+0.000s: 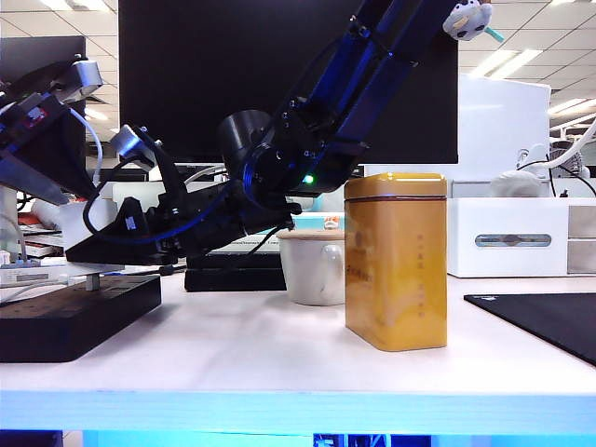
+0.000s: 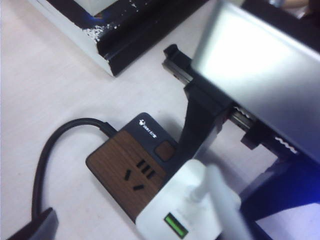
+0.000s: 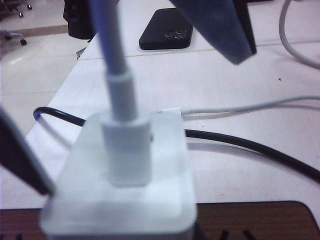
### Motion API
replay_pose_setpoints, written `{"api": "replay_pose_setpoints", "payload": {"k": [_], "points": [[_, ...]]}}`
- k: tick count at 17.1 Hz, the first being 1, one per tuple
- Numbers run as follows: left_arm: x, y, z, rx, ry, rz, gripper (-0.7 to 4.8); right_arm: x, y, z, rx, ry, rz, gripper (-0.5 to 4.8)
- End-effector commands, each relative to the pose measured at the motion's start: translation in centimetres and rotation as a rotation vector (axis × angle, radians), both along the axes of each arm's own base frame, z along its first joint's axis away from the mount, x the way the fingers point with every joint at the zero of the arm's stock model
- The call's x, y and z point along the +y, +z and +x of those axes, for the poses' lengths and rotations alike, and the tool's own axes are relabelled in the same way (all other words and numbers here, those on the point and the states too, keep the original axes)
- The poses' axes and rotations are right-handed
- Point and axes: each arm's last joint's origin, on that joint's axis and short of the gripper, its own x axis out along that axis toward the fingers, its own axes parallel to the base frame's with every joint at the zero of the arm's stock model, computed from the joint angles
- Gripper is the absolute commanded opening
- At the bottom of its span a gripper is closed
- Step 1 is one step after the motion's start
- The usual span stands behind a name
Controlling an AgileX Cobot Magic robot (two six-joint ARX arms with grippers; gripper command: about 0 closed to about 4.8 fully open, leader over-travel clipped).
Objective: Plug the white charger into the left socket.
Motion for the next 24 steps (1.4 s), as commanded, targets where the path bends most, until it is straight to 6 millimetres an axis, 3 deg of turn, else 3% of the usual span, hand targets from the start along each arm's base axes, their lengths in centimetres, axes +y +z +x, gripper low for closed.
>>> {"api": "replay_pose_setpoints", "payload": {"k": [1,8,11,16,24], "points": [[0.1,0.3,0.2,-0.023,0.014,0.010,4.79,-0.5,-1.9,-0.2,0.020,-0.041,-0.103,-0.01],[0.1,0.3,0.2,-0.015,0.026,0.000,4.79,-0.9,-3.3,-0.4,0.069,-0.058,-0.187,-0.01],[0.1,0.6,0.3,-0.020,0.028,-0.003,4.79,-0.8,-3.3,-0.4,0.068,-0.071,-0.193,-0.01],[0.2,2.8,1.0,-0.066,0.060,-0.031,4.79,-0.6,-2.5,0.1,0.048,-0.100,-0.124,-0.01],[0.2,2.7,0.9,-0.046,0.069,-0.036,4.79,-0.7,-2.3,0.6,0.045,-0.179,-0.119,-0.01]]}}
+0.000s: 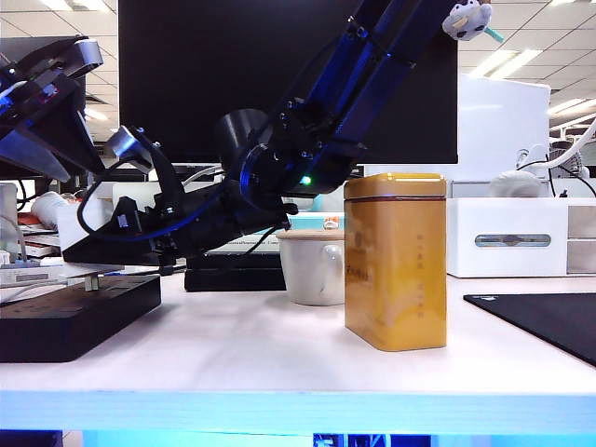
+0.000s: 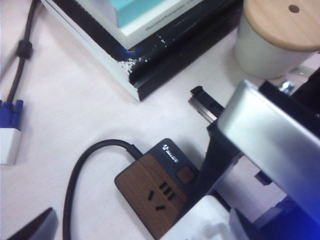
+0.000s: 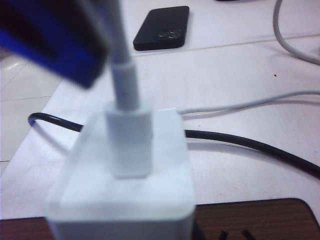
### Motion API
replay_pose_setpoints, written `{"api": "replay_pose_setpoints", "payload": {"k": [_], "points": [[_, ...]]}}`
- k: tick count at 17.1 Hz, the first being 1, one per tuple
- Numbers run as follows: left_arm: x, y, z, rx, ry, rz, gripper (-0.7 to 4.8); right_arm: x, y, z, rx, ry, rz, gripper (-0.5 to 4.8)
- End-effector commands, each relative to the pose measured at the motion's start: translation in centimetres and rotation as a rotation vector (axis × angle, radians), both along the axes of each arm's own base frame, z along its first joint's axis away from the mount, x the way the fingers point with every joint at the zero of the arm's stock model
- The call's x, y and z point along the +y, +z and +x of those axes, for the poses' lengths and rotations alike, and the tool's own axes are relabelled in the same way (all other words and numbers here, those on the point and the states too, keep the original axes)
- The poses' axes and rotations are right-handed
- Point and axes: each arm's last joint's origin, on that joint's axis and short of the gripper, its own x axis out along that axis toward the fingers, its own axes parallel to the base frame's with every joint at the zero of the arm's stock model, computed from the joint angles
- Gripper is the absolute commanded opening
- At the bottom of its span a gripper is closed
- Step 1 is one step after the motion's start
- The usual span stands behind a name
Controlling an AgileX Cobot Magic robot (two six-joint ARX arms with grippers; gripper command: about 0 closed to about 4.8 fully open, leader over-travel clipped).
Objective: Plug the white charger into the left socket.
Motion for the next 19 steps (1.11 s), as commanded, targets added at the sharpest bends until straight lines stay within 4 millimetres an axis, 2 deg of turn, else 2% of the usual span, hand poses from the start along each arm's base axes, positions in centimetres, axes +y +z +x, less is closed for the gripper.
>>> {"api": "replay_pose_setpoints", "payload": {"k": [1,5,7,9,15,19], "points": [[0.1,0.4,0.0,-0.011,0.006,-0.010,4.79,-1.1,-2.3,0.6,0.031,-0.132,-0.124,0.00],[0.1,0.0,-0.3,0.044,0.017,0.005,4.79,-1.3,-2.9,0.3,0.002,-0.112,-0.193,-0.01],[0.4,-0.3,-0.5,0.074,0.090,0.111,4.79,-1.7,-3.5,0.0,0.002,-0.105,-0.262,-0.01],[0.5,-0.4,-0.5,0.084,0.114,0.146,4.79,-1.8,-3.6,0.0,0.012,-0.103,-0.272,-0.01],[0.4,-0.7,-0.6,0.112,0.119,0.152,4.79,-1.5,-3.0,0.2,0.016,-0.066,-0.194,-0.01],[-0.8,-0.7,-0.6,0.113,0.062,0.103,4.79,-1.1,-2.2,0.6,0.016,-0.093,-0.110,-0.01]]}}
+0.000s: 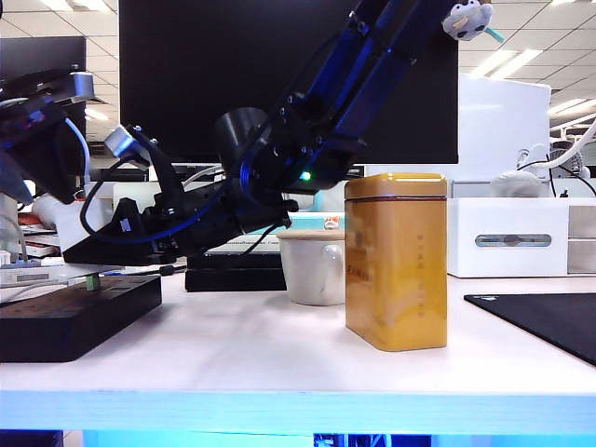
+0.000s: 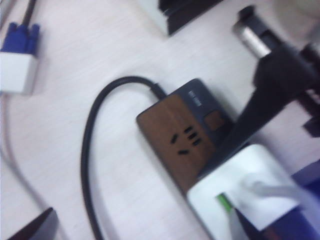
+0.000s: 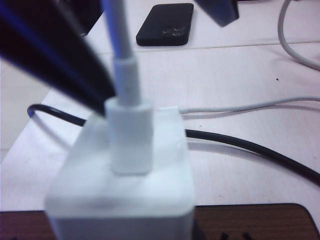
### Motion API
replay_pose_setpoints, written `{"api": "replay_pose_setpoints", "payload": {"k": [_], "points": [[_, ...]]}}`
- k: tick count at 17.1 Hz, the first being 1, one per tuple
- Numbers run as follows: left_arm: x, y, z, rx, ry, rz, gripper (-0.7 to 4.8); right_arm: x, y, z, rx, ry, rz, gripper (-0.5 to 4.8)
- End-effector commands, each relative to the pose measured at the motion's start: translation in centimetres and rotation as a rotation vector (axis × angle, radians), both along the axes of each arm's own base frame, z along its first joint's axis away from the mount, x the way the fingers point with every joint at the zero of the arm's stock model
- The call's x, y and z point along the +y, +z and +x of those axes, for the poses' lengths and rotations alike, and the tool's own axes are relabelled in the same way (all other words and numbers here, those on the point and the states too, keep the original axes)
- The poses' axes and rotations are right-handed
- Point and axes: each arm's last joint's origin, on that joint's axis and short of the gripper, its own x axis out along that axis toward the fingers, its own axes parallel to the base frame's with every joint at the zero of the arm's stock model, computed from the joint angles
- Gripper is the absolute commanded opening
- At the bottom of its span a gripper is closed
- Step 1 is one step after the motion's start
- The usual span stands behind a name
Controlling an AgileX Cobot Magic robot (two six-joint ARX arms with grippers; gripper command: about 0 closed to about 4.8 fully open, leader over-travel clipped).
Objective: Plug the white charger into the left socket.
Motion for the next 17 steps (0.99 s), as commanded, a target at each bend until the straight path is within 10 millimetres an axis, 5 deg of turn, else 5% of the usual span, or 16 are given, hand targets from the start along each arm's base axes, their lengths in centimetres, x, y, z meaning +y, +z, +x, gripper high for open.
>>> {"api": "replay_pose_setpoints", "payload": {"k": [1,17], "points": [[-1.6,0.2,0.0,-0.006,-0.067,-0.061,4.79,-0.9,-2.1,0.6,0.059,-0.115,-0.069,-0.01],[-2.9,2.3,0.2,-0.089,-0.095,-0.113,4.79,-0.4,0.5,1.2,-0.038,-0.120,0.116,-0.01]]}}
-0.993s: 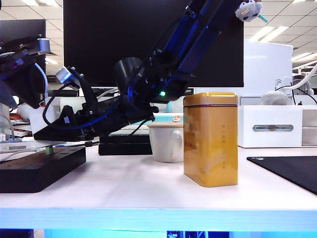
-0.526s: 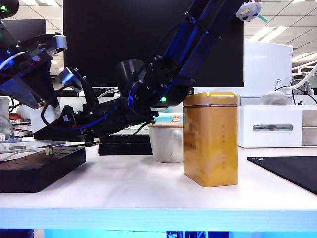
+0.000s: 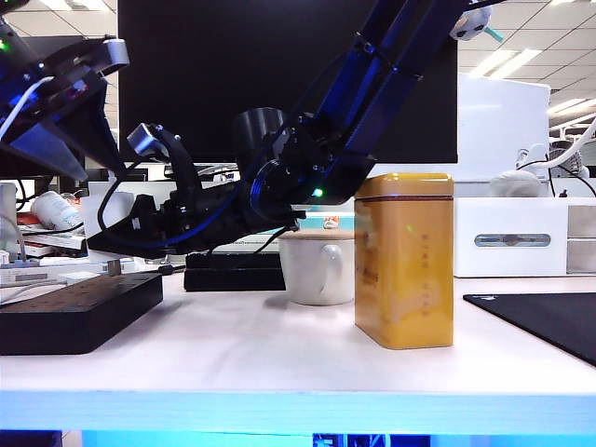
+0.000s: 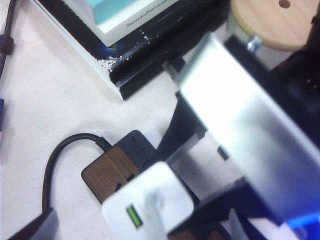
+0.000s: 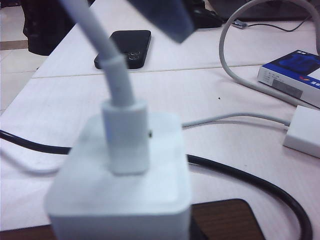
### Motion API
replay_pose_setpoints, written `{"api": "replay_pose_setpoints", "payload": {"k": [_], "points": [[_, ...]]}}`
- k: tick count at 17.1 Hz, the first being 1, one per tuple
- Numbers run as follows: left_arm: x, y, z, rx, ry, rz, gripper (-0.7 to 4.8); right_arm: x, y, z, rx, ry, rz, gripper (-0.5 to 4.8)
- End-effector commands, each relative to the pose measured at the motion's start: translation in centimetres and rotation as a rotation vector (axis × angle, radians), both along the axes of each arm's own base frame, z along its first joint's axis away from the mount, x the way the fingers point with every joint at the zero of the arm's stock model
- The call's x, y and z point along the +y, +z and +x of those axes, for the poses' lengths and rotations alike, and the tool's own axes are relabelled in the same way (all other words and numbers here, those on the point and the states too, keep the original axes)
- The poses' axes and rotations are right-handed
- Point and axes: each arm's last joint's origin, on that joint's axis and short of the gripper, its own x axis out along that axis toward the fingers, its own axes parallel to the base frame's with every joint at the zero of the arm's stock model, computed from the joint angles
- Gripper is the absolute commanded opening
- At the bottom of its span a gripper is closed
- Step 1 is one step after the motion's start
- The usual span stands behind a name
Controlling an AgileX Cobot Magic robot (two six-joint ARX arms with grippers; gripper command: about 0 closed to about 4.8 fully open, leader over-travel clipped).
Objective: Plug the white charger into the left socket.
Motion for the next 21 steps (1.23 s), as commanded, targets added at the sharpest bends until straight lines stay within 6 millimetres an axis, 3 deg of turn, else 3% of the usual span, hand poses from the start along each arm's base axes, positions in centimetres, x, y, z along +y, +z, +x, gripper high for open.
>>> {"api": "replay_pose_setpoints", "payload": {"k": [1,21], "points": [[0.0,0.6,-0.1,-0.010,0.000,-0.003,4.79,0.0,0.0,0.0,0.017,-0.027,-0.008,-0.01],[0.1,0.5,-0.1,-0.010,0.033,0.038,4.79,0.4,-1.9,-1.3,0.092,0.039,-0.140,-0.01]]}}
